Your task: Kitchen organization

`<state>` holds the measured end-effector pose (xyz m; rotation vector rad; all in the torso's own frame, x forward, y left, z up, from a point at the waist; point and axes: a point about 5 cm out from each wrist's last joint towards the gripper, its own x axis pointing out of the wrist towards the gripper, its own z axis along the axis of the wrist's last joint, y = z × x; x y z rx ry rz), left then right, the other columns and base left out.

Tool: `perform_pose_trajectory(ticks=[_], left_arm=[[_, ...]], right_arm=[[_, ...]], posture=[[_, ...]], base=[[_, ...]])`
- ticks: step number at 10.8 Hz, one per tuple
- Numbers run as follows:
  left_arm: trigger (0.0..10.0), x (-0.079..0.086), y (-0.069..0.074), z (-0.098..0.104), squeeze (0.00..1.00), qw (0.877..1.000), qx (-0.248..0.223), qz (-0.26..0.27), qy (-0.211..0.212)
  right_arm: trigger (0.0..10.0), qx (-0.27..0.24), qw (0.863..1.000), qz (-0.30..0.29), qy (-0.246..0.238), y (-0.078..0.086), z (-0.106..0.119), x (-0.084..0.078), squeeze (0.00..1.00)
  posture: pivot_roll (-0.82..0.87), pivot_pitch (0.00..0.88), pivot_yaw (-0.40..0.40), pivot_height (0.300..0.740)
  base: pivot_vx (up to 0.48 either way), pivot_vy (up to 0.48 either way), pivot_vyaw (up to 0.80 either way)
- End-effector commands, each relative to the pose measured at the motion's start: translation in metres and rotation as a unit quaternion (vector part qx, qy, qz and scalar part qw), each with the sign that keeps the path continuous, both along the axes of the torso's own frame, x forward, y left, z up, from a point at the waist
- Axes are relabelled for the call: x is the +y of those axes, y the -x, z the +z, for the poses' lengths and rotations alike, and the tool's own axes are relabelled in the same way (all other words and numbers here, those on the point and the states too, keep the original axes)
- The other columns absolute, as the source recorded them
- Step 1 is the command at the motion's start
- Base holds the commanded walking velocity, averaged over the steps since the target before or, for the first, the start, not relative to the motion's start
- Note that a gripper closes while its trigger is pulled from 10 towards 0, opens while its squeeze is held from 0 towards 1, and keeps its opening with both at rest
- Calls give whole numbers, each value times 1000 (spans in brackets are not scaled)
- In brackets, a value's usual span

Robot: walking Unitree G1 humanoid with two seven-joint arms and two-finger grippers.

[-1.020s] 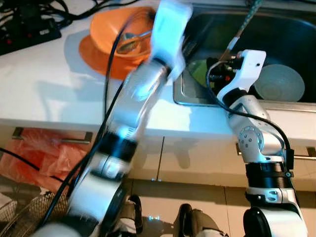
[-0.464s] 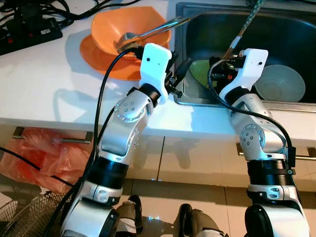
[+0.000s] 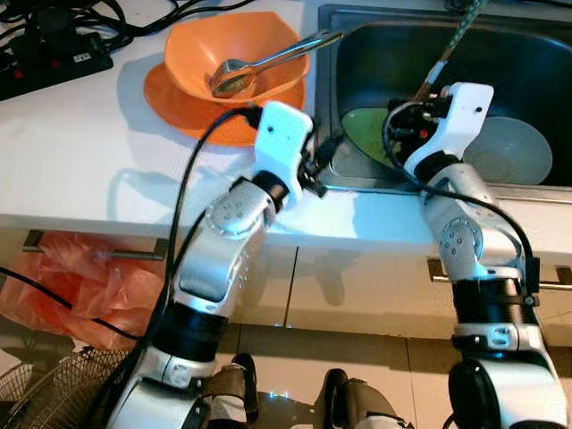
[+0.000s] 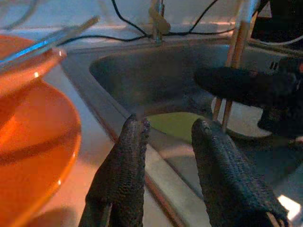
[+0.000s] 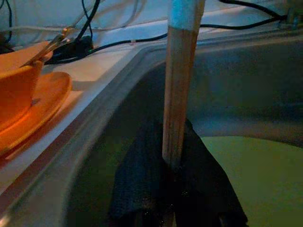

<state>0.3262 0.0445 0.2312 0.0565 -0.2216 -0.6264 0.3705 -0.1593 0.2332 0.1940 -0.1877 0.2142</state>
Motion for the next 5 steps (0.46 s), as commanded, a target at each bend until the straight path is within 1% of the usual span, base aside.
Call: perform_pose_trajectory(ticks=[1,2,5], left_arm=[[10000,-3,4,-2,0,1000,2,-6,-9],[10000,-4,4,-6,0,1000,7,-5,-12],[10000,-6,5,-10,0,1000,13,-5,-15]], right_arm=[[10000,-4,1000,-16,4,-1,2,-7,0],[10000,-15,999,-30,14,-4,5,-12,0],[10000,-36,997,-57,23,-13,12,-25,0]], posture=[[51,227,-16,740],[50,226,-15,740],[54,219,-20,740]], base=[[0,0,0],[0,0,0],[0,0,0]])
